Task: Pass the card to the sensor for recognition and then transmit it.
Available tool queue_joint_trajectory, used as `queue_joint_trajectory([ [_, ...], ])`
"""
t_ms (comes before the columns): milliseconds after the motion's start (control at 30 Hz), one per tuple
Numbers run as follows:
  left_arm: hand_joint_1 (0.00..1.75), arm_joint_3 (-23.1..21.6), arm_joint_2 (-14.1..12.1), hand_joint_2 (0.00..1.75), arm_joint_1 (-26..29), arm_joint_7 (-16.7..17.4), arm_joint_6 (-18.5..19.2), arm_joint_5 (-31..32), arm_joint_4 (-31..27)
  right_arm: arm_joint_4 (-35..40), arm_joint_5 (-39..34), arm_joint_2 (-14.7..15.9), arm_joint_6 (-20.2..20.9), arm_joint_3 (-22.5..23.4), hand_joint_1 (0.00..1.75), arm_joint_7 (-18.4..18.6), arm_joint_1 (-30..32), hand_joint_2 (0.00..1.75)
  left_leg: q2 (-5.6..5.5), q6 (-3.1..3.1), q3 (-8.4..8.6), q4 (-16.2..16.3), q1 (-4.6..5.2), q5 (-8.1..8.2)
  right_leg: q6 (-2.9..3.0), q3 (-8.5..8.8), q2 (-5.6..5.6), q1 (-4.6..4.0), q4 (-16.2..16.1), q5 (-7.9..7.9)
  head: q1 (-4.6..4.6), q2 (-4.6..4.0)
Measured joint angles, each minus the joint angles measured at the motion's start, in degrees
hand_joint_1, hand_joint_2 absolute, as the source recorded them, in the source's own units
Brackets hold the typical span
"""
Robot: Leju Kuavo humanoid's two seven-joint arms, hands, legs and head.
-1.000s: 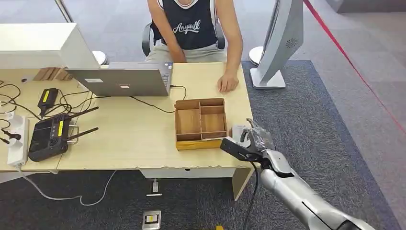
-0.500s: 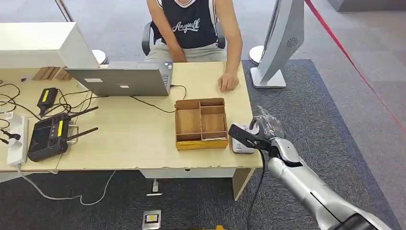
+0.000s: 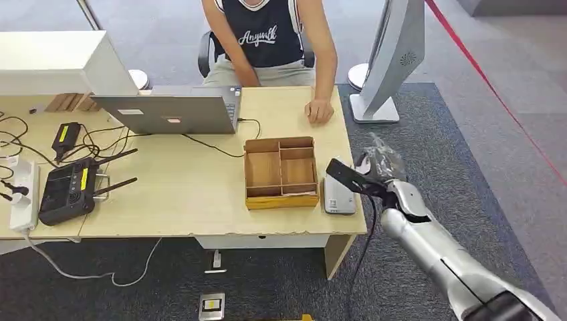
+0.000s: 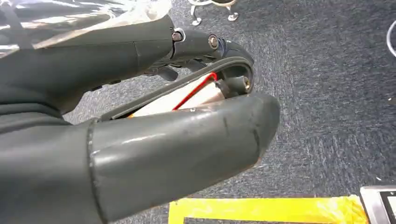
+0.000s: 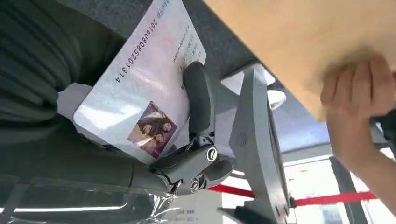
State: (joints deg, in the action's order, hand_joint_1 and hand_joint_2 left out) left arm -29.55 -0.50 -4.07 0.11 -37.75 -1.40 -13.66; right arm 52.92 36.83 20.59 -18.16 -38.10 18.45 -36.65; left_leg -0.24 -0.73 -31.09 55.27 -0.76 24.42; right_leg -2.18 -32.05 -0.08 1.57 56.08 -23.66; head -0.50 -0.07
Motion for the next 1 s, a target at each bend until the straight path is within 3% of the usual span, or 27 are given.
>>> queue_joint_trajectory([
  [200,0.0,-0.81,0.0,0.0,-0.03,-0.68,0.0,0.59,0.0,2.14,0.76,2.31,-0.05,1.92,1.75,0.46,-3.29,1.75,-0.01,0.0,-0.06,0.0,0.0,0.0,0.0,0.01,0.0,0.0,0.01,0.0,0.0,0.0],
  [300,0.0,-1.36,0.02,0.0,-0.7,0.27,0.0,1.47,0.0,1.75,3.72,2.01,2.06,1.48,1.75,-0.87,-7.73,1.75,0.06,-0.04,-0.28,0.0,0.03,-0.07,0.1,-0.32,0.04,0.03,0.08,0.16,0.02,0.0],
  [667,0.0,-4.24,0.2,0.0,-2.97,2.25,0.09,2.1,-0.04,-7.14,9.55,-7.08,6.08,-2.62,1.75,-3.21,-24.85,1.75,0.05,-0.07,-0.4,-0.01,-0.08,-0.22,0.13,-0.44,0.03,-0.07,0.14,0.23,0.0,0.0],
  [1000,0.0,-6.08,0.02,0.0,-3.22,2.84,0.24,1.18,-0.07,-17.75,11.61,-15.65,7.91,-7.35,1.75,-4.06,-29.94,1.75,0.04,-0.07,-0.41,0.0,-0.1,-0.22,0.14,-0.45,0.02,-0.08,0.12,0.23,0.02,0.0],
])
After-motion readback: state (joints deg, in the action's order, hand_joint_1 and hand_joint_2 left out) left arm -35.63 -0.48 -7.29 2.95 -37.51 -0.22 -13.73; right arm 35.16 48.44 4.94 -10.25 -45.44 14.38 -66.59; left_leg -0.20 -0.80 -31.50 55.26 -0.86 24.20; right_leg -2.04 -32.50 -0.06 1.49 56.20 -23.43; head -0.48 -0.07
